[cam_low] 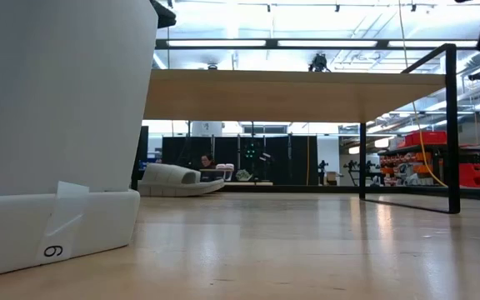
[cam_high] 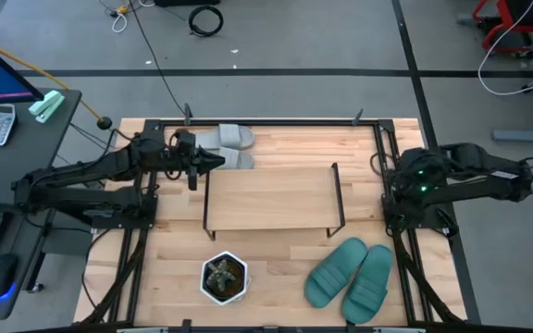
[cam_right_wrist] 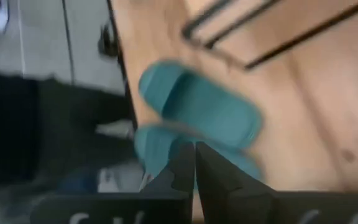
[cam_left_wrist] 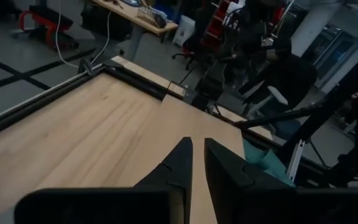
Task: Pick and place slides into the shelf
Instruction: Put the right green slide on the shelf
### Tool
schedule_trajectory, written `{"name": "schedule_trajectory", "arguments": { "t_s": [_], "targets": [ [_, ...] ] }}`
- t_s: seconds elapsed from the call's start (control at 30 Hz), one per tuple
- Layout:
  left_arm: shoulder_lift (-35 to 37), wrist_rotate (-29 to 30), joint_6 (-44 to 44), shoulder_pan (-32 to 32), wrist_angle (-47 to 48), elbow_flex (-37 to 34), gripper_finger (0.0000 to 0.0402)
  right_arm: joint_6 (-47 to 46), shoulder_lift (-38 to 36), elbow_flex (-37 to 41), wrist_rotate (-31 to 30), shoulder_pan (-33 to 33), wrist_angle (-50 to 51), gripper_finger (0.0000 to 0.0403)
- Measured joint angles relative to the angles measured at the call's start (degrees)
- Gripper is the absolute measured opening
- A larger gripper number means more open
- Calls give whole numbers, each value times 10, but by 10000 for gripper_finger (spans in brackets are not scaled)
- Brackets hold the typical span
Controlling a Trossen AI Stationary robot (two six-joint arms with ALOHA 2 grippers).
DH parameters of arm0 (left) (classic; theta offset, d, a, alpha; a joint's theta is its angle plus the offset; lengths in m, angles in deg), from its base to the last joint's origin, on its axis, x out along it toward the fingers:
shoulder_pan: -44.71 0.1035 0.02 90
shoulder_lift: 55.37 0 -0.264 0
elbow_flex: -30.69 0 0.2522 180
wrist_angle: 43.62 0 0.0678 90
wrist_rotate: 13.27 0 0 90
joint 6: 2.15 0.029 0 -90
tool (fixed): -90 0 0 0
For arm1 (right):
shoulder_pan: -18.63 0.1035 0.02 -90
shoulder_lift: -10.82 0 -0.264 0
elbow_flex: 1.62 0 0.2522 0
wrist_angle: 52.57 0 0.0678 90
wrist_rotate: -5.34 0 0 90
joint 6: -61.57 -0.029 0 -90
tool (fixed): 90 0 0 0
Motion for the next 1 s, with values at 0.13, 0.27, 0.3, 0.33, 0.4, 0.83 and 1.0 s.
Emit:
{"name": "schedule_trajectory", "arguments": {
  "t_s": [0.13,0.27,0.3,0.33,0.4,0.83,1.0],
  "targets": [
    [1,0,0,2,5,0,52,39,12,8,24,0,41,31],
    [1,1,0,2,7,0,52,58,13,20,12,0,59,47],
    [1,1,0,2,8,0,52,57,13,26,12,0,58,52],
    [1,2,0,2,8,0,52,53,13,33,12,0,58,57],
    [1,3,0,2,8,0,52,45,13,50,13,0,58,71],
    [1,20,2,2,11,0,53,24,15,124,47,10,30,165],
    [1,22,2,2,14,0,51,-36,16,128,64,50,-4,175]
  ]
}}
